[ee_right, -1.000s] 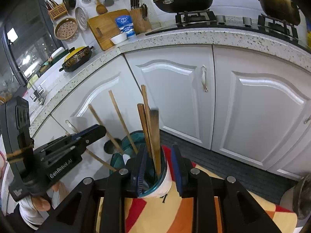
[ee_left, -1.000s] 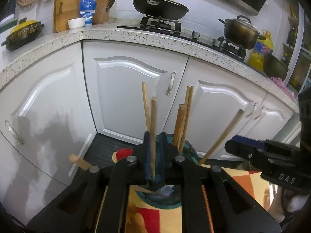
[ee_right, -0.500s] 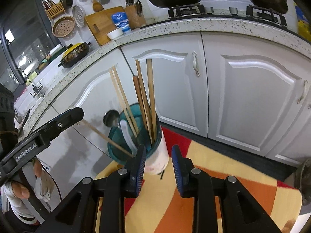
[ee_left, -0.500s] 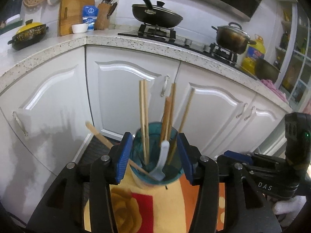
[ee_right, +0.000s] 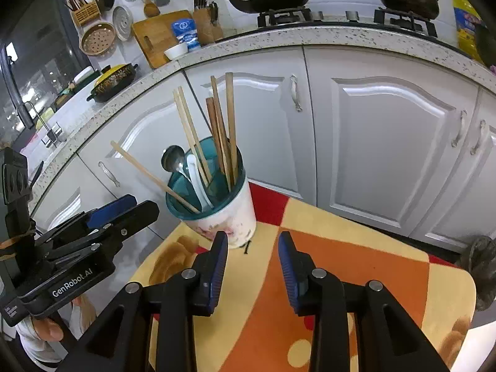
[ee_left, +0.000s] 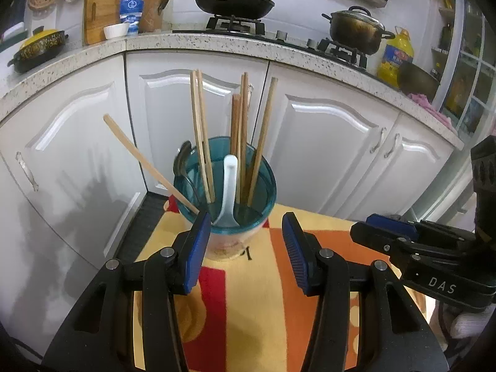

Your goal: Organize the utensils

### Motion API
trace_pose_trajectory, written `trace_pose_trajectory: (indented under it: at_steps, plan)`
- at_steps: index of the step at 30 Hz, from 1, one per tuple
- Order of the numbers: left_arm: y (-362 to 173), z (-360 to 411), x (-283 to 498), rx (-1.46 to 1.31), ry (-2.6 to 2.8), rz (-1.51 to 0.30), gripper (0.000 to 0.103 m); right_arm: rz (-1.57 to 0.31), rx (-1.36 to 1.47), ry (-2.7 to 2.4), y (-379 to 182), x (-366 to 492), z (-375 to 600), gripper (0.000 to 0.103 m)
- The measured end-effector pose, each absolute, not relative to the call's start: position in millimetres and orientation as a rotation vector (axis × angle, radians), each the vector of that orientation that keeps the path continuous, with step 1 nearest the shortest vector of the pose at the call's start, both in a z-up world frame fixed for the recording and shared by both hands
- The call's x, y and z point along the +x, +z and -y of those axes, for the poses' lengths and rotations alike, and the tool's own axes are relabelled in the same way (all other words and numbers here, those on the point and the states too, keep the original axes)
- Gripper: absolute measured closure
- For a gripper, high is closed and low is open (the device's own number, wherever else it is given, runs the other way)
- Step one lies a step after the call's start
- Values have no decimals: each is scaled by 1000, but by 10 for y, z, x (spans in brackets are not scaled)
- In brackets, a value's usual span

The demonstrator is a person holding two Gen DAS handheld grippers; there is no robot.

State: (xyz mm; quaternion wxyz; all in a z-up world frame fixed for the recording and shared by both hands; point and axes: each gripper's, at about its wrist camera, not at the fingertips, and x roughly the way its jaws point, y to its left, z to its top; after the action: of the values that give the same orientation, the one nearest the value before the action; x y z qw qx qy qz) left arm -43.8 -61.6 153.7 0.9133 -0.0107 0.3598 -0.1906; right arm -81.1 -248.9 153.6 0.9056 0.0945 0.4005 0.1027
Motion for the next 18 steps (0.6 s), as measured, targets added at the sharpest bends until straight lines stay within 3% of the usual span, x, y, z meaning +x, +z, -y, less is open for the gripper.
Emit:
trace_pose_trajectory:
  at_steps: [18]
  plan:
    - [1536,591,-604,2,-364,-716,56,-796,189,208,1620,-989,2432,66]
